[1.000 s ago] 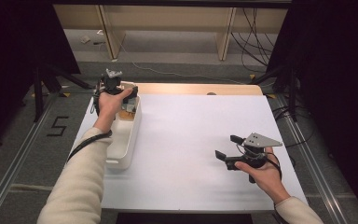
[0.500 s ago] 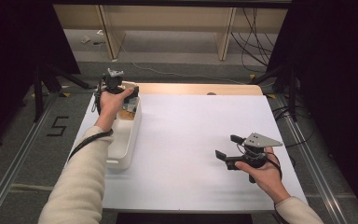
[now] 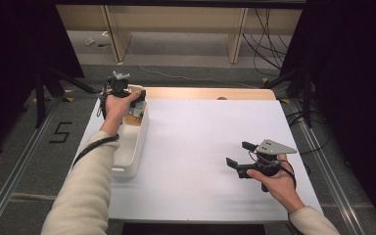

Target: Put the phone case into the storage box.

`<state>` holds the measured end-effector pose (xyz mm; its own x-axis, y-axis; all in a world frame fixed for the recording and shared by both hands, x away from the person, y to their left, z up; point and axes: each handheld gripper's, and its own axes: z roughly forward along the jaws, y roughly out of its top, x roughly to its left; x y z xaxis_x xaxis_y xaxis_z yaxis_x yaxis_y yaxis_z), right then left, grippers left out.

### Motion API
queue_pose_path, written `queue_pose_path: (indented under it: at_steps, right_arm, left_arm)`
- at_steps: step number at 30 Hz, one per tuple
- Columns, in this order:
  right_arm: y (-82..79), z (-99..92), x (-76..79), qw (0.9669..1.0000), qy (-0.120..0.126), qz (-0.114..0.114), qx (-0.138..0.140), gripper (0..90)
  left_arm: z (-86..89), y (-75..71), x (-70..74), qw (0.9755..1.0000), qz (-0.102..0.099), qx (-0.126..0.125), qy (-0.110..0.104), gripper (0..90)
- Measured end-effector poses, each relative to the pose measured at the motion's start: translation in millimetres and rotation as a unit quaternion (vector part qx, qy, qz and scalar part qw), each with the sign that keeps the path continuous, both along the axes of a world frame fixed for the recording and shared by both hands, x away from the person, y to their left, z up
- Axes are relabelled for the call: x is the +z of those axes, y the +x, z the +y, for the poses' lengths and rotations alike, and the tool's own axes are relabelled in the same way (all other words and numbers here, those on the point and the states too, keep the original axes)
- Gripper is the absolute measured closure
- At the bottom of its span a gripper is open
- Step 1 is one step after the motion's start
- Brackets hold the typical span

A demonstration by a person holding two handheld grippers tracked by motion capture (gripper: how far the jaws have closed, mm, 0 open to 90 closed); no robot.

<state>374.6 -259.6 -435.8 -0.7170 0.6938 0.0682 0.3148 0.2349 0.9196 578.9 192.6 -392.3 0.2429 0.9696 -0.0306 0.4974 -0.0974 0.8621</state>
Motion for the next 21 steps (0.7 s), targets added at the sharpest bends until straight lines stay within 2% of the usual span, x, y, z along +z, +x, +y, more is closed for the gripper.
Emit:
queue_pose_path:
  at_steps: [21]
  right_arm:
    - [0.2,0.1,-0.1,1.0,0.0,0.0,0.001,11.8]
  left_arm:
    - [-3.7,6.6,0.5,0.9999,0.006,-0.002,0.009,9.2]
